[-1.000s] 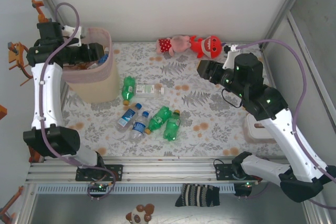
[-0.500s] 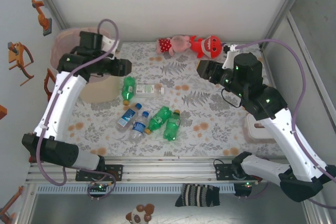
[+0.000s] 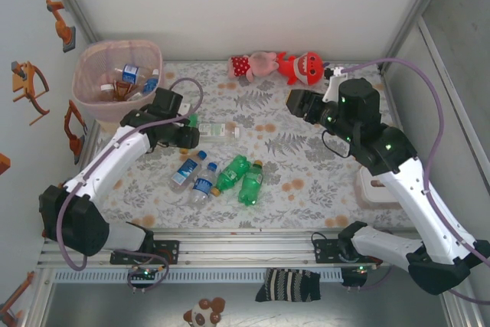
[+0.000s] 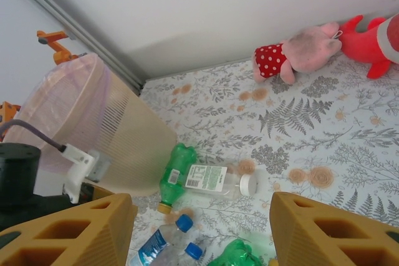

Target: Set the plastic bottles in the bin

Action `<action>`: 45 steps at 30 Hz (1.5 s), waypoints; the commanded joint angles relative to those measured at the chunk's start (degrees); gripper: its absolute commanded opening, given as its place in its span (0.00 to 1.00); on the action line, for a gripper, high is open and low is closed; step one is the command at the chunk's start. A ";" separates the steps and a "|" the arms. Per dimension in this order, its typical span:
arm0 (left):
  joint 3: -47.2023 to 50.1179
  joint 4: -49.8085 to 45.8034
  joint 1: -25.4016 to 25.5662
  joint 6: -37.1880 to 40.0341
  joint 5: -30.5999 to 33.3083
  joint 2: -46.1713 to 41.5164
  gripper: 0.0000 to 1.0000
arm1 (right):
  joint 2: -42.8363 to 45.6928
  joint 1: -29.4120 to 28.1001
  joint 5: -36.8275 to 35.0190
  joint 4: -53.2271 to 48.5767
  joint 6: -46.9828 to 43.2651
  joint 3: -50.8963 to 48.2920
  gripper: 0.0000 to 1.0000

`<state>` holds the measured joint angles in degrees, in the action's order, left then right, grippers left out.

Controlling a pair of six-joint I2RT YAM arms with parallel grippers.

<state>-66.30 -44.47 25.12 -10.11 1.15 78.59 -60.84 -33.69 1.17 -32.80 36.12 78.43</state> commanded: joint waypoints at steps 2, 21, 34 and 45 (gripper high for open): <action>3.31 5.31 -1.84 -1.76 0.14 2.11 0.56 | 0.10 -0.23 -0.58 0.45 -0.88 -0.83 0.59; 4.61 12.57 -6.50 -0.86 -1.85 17.31 0.52 | -0.05 -0.22 -1.17 0.36 -0.97 -1.18 0.59; 4.85 13.88 -6.60 -0.88 -1.95 21.47 0.46 | 0.44 -0.23 -1.60 -0.03 -1.35 -1.49 0.58; 4.13 12.03 -6.65 -0.53 -1.30 18.09 0.33 | 1.15 -0.23 -1.74 -0.16 -1.33 -1.53 0.59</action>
<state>-61.23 -30.76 18.92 -10.90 -0.40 99.39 -60.82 -33.69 0.49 -32.82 35.92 77.23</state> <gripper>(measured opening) 0.341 0.585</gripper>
